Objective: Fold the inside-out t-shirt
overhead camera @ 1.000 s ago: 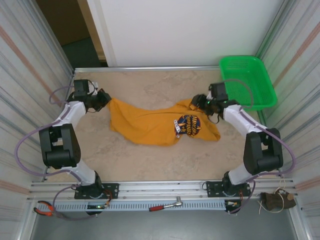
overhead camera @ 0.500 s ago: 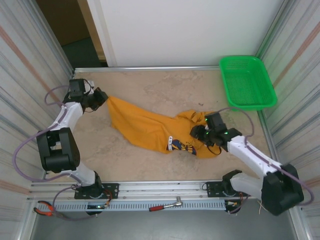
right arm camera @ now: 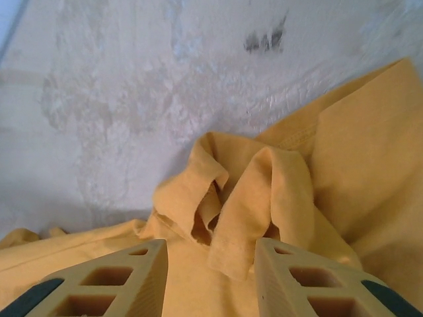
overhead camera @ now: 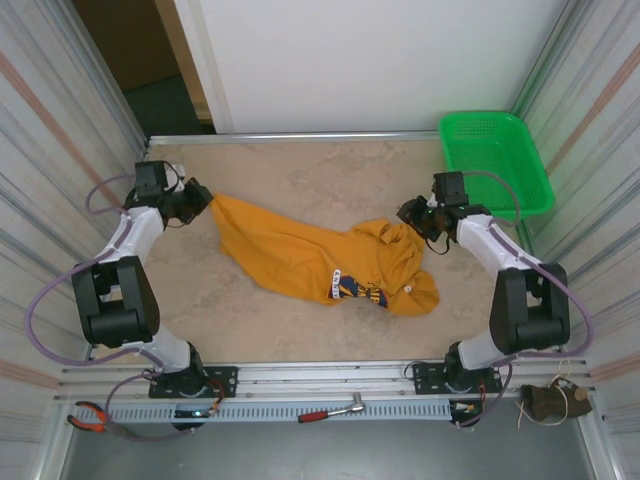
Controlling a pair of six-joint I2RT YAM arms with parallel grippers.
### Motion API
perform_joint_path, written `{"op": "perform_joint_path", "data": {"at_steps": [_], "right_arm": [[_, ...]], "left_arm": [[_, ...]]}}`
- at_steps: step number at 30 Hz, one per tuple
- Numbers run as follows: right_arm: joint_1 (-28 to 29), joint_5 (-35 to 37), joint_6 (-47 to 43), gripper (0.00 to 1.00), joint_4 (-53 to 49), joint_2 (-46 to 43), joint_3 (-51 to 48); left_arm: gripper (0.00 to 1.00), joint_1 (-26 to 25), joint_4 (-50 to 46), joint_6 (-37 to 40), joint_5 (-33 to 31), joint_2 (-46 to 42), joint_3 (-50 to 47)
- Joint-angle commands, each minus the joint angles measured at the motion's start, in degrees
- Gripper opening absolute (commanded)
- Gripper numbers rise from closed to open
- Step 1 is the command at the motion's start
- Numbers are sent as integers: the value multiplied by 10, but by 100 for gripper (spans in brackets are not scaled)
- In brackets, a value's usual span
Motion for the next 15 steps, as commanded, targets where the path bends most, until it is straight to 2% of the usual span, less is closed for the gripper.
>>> {"op": "perform_joint_path", "data": {"at_steps": [1,4,9,12,15], "right_arm": [[31,-18,15,39,8,24,23],[49,0,31,48,-2,46,25],[66,29,44,51,-12,83,25],[67,44,46,50,-13,96,22],[66,52,45,44,-11,101,19]], "left_arm": [[0,6,9,11,4,-20,-9],[0,7,10,12,7,-22,-12],[0,7,13,9,10,-22,-14],[0,7,15,7,11,-23,-16],[0,8,16,6,12,-23,-15]]}}
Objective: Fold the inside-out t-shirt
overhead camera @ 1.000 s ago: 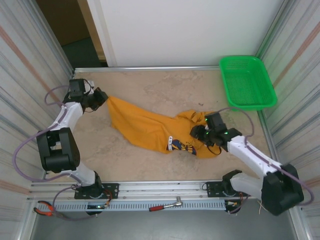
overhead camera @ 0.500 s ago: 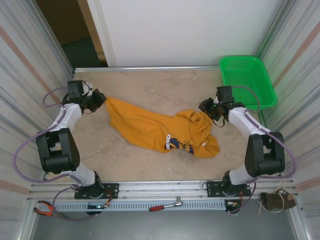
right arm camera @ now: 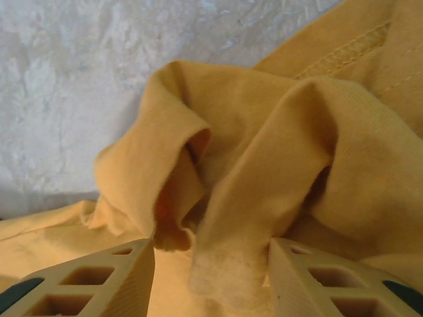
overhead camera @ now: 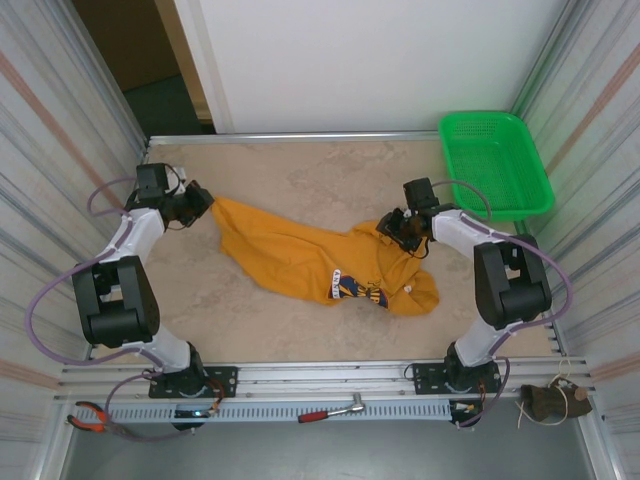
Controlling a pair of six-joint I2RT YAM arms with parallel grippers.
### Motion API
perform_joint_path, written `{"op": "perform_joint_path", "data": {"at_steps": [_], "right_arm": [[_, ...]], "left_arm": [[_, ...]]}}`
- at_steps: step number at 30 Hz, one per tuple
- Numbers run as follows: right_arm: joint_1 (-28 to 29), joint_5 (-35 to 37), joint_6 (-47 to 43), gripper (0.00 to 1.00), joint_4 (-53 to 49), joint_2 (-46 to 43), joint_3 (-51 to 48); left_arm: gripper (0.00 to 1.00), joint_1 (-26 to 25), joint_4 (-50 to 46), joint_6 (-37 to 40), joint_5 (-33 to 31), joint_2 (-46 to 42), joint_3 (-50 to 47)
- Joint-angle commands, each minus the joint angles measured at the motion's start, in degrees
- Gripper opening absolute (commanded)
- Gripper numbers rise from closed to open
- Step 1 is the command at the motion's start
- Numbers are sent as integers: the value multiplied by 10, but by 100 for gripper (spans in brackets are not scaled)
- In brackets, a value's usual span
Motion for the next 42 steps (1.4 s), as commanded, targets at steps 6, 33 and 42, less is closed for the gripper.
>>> {"op": "perform_joint_path", "data": {"at_steps": [6,33,42], "right_arm": [[-6,19,5,0,-9,1,8],[-336,-267,213,0,123,-164,462],[-399,-289,289,0,184,-221,493]], "left_arm": [[0,8,14,5,9,-25,-7],[0,31,90,-229,42,24,493],[0,33,122,-260,23,-43,498]]}}
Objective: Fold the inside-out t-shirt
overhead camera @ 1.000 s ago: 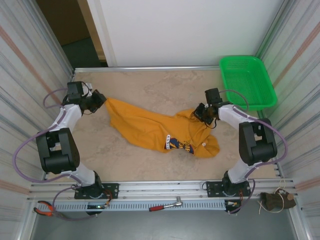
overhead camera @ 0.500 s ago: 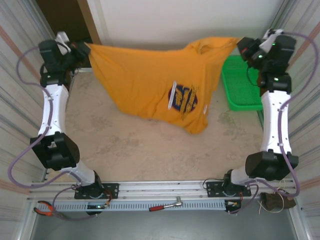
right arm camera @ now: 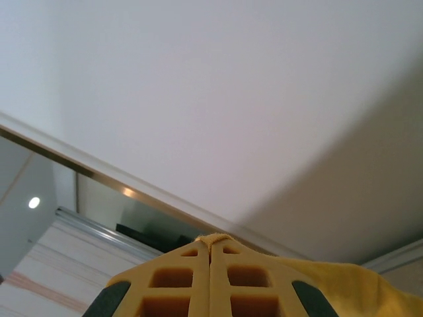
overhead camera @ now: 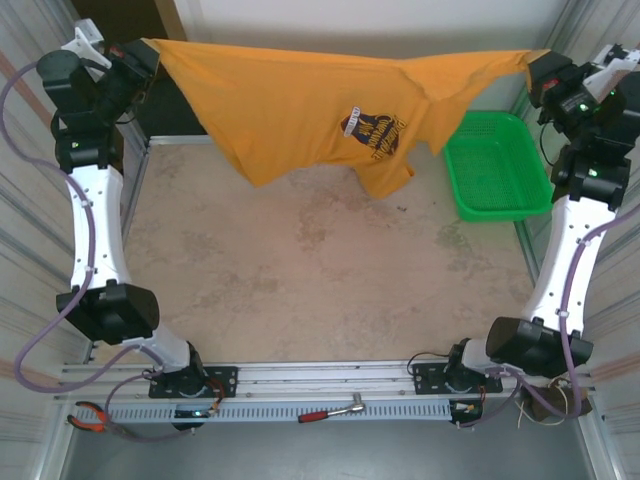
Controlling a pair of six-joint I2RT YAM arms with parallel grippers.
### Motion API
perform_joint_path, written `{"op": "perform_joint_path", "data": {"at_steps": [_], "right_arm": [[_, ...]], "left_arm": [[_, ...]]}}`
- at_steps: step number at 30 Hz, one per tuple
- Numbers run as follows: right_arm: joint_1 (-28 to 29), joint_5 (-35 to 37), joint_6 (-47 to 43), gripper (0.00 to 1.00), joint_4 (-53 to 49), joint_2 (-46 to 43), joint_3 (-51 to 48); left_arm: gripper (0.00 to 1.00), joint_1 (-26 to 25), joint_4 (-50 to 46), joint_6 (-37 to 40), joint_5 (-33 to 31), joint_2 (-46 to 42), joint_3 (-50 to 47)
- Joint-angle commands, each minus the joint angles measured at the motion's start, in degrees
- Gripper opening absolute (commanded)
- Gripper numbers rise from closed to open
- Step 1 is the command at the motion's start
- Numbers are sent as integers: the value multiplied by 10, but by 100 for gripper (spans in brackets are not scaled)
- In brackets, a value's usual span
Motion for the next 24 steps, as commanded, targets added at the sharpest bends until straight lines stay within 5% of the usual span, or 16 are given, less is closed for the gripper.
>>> {"op": "perform_joint_path", "data": {"at_steps": [1,13,24], "right_arm": [[-31,-2,51,0,69,-41,64],[-35,0,54,0,58,-29,130],[10,-1,-10,0,22,-88,-26]], "left_arm": [[0,13,37,-20,-25,-54,25],[0,12,30,-51,-13,-74,19],[0,-3,19,-17,28,-171,-250]]}}
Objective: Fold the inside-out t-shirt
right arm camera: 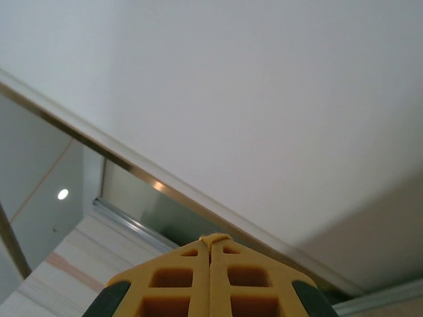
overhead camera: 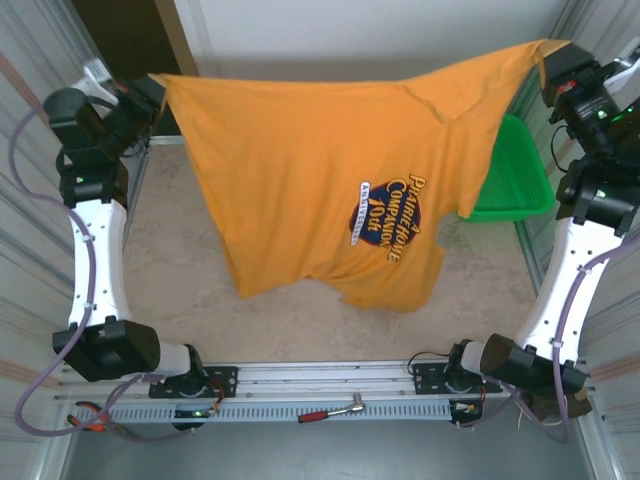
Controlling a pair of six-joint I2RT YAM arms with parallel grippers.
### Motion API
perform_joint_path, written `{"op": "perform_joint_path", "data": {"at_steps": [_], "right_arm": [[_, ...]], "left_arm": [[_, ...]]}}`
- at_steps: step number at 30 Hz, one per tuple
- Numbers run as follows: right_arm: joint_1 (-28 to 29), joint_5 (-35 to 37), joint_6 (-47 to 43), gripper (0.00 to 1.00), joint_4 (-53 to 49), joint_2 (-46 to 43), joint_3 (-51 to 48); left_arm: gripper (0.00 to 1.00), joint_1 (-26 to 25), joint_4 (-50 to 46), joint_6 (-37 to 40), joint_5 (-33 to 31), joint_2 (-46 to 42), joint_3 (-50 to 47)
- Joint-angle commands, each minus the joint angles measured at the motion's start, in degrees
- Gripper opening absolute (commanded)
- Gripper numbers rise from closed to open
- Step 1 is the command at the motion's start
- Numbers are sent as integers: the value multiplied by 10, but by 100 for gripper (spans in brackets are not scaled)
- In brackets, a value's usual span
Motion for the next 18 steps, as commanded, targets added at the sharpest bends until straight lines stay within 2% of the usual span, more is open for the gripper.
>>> {"op": "perform_joint_path", "data": {"at_steps": [1,8,13,18], "right_arm": [[16,3,-47,0,-12,-46,-29],[22,15,-72,0,-44,-123,-113],[21,41,-124,0,-103,-157,-61],[22,51,-123,0,-112,-158,-25]], "left_arm": [[0,-4,3,20,13,-53,-61],[0,-27,-32,42,10,-151,-159],[0,-59,-76,55,-21,-223,-154],[0,-70,-92,40,-31,-240,-125]]}}
